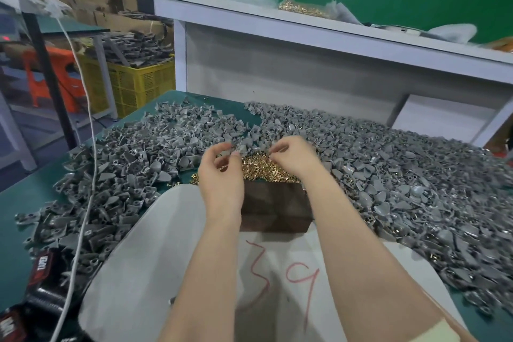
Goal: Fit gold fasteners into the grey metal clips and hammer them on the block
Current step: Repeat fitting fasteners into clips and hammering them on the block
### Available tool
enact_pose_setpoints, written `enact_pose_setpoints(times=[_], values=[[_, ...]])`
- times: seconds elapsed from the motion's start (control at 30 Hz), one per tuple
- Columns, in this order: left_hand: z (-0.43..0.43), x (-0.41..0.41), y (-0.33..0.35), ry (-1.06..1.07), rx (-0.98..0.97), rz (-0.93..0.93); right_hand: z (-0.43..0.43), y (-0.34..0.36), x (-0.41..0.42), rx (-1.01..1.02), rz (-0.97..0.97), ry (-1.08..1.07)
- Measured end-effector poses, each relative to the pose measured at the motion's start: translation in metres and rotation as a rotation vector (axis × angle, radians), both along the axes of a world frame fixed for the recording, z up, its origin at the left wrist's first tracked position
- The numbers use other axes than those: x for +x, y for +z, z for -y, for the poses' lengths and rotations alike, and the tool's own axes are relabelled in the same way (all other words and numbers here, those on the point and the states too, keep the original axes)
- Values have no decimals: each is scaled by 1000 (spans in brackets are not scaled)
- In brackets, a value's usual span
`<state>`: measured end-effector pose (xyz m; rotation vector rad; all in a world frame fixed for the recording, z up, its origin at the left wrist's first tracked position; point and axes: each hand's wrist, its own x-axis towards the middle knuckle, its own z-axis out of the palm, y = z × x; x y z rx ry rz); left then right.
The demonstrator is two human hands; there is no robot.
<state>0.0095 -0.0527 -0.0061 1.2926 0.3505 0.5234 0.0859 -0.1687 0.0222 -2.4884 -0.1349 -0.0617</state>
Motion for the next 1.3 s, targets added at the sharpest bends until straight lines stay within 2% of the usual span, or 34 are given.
enact_pose_setpoints(times=[0.07, 0.17, 0.43, 0.5, 0.6, 0.73, 0.9, 1.03, 1.2, 1.3], values=[[-2, 0, 1, -4, -104, 5, -9, -8, 12, -213, -61, 32], [-2, 0, 3, -8, -226, 39, -22, -22, 29, -360, -178, 27], [2, 1, 7, -15, -433, 59, -30, -46, 47, -411, -201, -38], [2, 3, 5, -28, -421, 46, -30, -47, 49, -401, -200, -52], [3, 5, 1, -38, -311, 16, -28, -45, 49, -341, -158, -94], [5, 4, 0, -57, -196, -23, -19, -34, 39, -141, -36, -115], [10, 2, -3, -143, 185, -39, 0, -12, 12, 403, -8, -108], [18, 2, -2, -283, 428, -34, 29, -5, -24, 671, -29, -76], [26, 0, -6, -378, 595, -14, 55, -13, -63, 834, -36, -72], [30, -2, -9, -379, 748, -60, 57, -20, -72, 782, -12, -53]])
